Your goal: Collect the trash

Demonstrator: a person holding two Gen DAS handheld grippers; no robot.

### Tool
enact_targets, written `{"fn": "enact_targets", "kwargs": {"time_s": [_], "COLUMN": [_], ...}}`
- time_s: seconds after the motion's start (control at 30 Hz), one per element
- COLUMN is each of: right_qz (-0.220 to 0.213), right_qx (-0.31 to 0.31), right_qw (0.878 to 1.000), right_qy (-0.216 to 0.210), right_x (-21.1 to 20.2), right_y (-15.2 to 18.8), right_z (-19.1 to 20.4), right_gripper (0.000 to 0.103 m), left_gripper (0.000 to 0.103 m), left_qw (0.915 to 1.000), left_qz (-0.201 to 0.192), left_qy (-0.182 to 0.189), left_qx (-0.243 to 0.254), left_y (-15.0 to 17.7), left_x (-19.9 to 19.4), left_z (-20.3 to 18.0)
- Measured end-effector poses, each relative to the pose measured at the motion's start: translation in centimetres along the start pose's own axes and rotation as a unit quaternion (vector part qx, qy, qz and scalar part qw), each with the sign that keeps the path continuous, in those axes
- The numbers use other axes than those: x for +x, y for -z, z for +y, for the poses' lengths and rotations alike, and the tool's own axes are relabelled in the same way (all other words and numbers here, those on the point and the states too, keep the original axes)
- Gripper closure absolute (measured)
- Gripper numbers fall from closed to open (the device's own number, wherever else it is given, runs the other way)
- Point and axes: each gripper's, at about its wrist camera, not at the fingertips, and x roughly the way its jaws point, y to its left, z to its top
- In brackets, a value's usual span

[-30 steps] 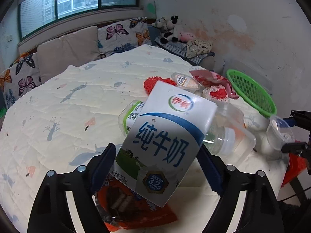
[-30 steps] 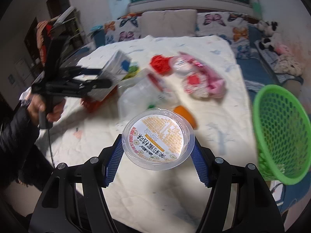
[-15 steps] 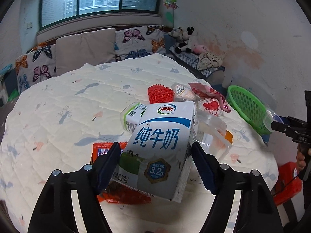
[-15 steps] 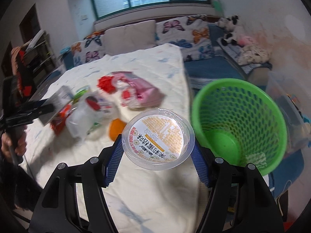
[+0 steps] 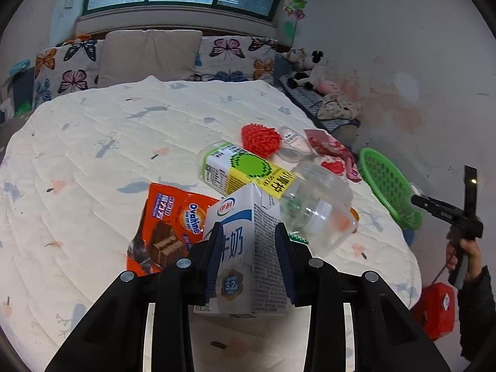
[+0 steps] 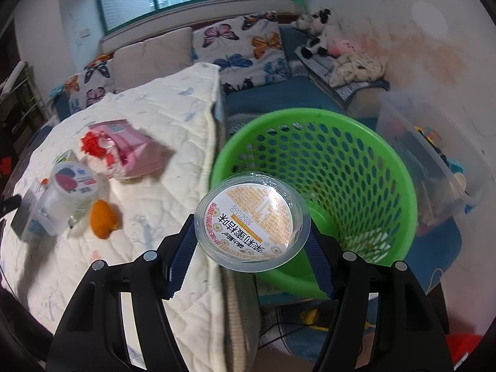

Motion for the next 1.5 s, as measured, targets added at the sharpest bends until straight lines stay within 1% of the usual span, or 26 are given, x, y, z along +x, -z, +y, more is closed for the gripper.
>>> {"fn": "enact_targets", "kwargs": {"time_s": [0.13, 0.2, 0.23, 0.27, 0.3, 0.37, 0.53, 0.63, 0.73, 0.8, 0.83, 0.9, 0.93, 1.07, 1.23, 1.33, 1.43, 1.47, 1.5], "right_qz": [-0.007, -0.01, -0.01, -0.01, -0.01, -0.012, -0.006, -0.002, 0.001, 0.001, 0.0, -0.003, -0.005, -0.008, -0.011, -0.013, -0.012, -0.011, -0.01], "right_qx": [0.01, 0.014, 0.015, 0.017, 0.018, 0.018, 0.024, 0.028, 0.029, 0.028, 0.027, 0.026, 0.026, 0.024, 0.021, 0.019, 0.018, 0.016, 0.015], "right_qw": [1.0, 1.0, 1.0, 1.0, 1.0, 1.0, 1.0, 1.0, 1.0, 1.0, 1.0, 1.0, 1.0, 1.0, 1.0, 1.0, 1.0, 1.0, 1.0], "right_qy": [0.001, 0.0, 0.001, 0.0, 0.0, 0.002, 0.007, 0.011, 0.012, 0.012, 0.011, 0.01, 0.01, 0.009, 0.01, 0.013, 0.015, 0.017, 0.018], "right_x": [-0.2, -0.4, -0.4, -0.4, -0.4, -0.4, 0.2, 0.6, 0.9, 0.9, 0.9, 0.8, 0.8, 0.7, 0.4, 0.3, 0.5, 0.6, 0.8], "right_y": [0.0, 0.0, 0.0, 0.0, 0.0, 0.0, -0.1, -0.1, -0.1, -0.1, -0.2, -0.3, -0.4, -0.5, -0.7, -0.7, -0.8, -0.8, -0.8], "right_z": [-0.7, -0.9, -1.0, -1.0, -1.2, -1.3, -2.0, -2.2, -2.4, -2.5, -2.5, -2.4, -2.4, -2.4, -2.6, -2.9, -3.2, -3.4, -3.4], "right_gripper": [0.037, 0.037, 0.037, 0.037, 0.037, 0.037, 0.037, 0.037, 0.037, 0.037, 0.037, 0.037, 0.037, 0.037, 0.037, 0.037, 0.037, 0.037, 0.037], "left_gripper": [0.069, 0.054, 0.04, 0.033, 0.03, 0.022, 0.021, 0.021, 0.021, 0.028, 0.034, 0.042, 0.047, 0.055, 0.059, 0.059, 0.059, 0.059, 0.059], "left_qw": [1.0, 0.9999, 0.9999, 0.9999, 0.9999, 0.9998, 0.9993, 0.9984, 0.9966, 0.9945, 0.9933, 0.9916, 0.9911, 0.9905, 0.9935, 0.9958, 0.9982, 0.999, 0.9992], "left_qz": [0.007, 0.011, 0.011, 0.008, 0.007, 0.008, 0.019, 0.027, 0.036, 0.045, 0.049, 0.057, 0.059, 0.049, 0.033, 0.023, 0.011, 0.007, 0.003], "left_qy": [0.004, 0.004, 0.001, -0.005, -0.005, -0.003, -0.002, -0.01, -0.035, -0.055, -0.064, -0.077, -0.08, -0.091, -0.079, -0.062, -0.034, -0.018, -0.009], "left_qx": [0.001, 0.006, 0.007, 0.011, 0.014, 0.017, 0.032, 0.048, 0.066, 0.078, 0.083, 0.087, 0.089, 0.09, 0.075, 0.064, 0.048, 0.04, 0.038], "left_y": [0.1, 0.1, 0.1, 0.2, 0.3, 0.4, 0.6, 0.6, 0.5, 0.6, 0.7, 0.8, 0.8, 0.7, 0.4, 0.3, -0.2, -0.6, -1.0], "left_x": [0.3, 0.3, 0.3, 0.3, 0.3, 0.3, 1.1, 1.9, 2.8, 3.5, 3.7, 4.2, 4.3, 3.7, 2.0, 0.5, -1.0, -1.4, -1.7], "left_z": [0.3, 0.3, 0.3, 0.3, 0.3, 0.3, -0.5, -1.4, -2.1, -2.4, -2.5, -2.5, -2.5, -2.7, -2.9, -3.3, -3.8, -4.1, -4.4]}}
